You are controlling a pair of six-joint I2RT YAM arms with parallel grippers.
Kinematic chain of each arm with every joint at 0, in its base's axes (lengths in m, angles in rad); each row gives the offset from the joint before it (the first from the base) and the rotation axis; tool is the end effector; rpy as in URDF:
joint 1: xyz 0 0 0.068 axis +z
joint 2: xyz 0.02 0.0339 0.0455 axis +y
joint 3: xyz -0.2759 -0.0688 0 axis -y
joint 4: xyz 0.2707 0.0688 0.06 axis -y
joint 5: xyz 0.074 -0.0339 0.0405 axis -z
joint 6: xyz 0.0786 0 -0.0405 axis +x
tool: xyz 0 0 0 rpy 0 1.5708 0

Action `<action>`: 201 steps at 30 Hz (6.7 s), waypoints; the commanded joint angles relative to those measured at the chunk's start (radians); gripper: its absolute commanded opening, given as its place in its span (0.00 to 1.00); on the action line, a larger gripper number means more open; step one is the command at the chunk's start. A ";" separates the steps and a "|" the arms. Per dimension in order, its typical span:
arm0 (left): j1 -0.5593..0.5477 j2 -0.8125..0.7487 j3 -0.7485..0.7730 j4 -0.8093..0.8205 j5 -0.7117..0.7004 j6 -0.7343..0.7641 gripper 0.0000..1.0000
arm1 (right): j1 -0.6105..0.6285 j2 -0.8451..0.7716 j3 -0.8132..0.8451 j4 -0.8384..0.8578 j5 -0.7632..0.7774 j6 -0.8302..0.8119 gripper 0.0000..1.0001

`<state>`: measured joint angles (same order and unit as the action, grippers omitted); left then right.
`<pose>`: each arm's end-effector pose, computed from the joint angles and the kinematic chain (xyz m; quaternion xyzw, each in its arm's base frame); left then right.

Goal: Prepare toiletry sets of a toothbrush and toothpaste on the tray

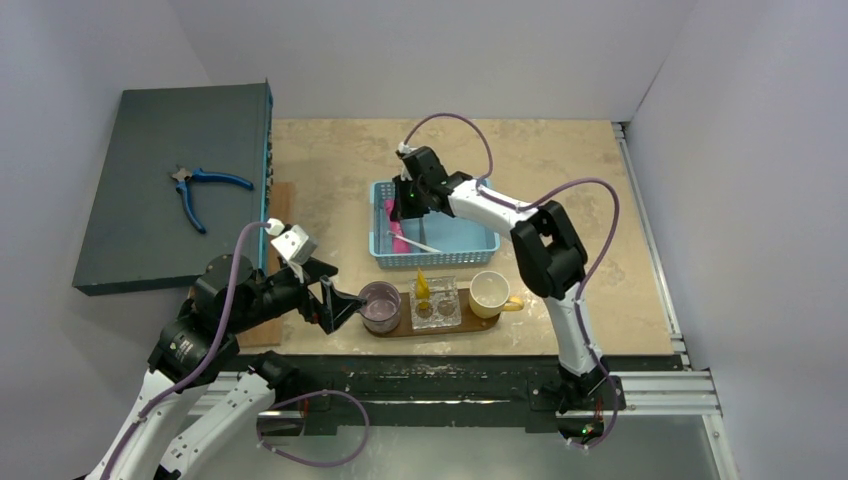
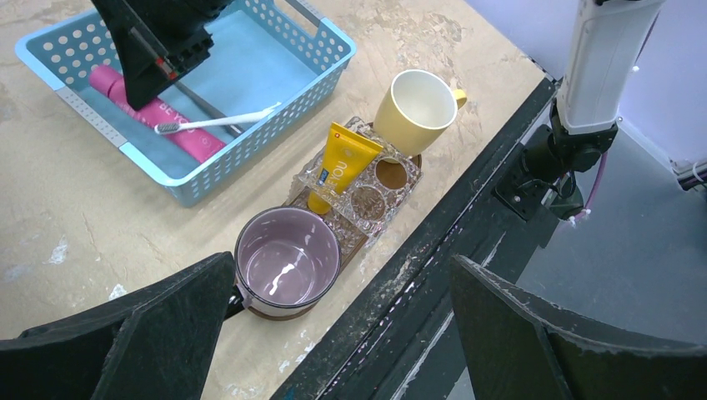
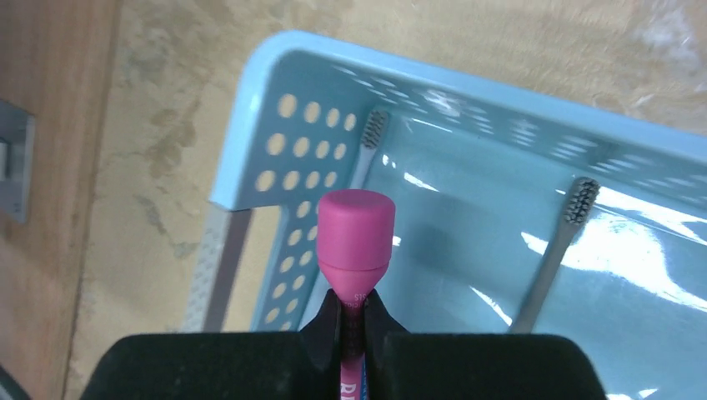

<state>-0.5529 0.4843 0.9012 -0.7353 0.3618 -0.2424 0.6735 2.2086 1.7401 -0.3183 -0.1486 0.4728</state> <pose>0.1038 -0.0967 0.3603 0.2274 0.7712 -0.3577 0.4751 0.4305 0.3584 0.1590 -0.1205 0.9141 0.2642 0.2829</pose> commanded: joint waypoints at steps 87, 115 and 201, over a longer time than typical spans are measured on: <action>-0.002 0.301 0.146 -0.169 0.532 -0.148 0.92 | 0.709 -0.905 -0.284 -0.308 0.134 -1.087 0.00; -0.002 0.274 0.095 -0.134 0.528 -0.129 0.00 | 0.744 -0.888 -0.267 -0.259 0.256 -1.006 0.29; -0.002 -0.126 0.048 0.015 0.294 -0.172 0.57 | 0.274 -0.974 -0.619 0.491 -0.770 -0.020 0.00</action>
<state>-0.5522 0.3073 0.9348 -0.7586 0.6533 -0.4305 0.9367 1.2446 1.0882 0.1795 -0.9295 0.4870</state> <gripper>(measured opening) 0.500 0.024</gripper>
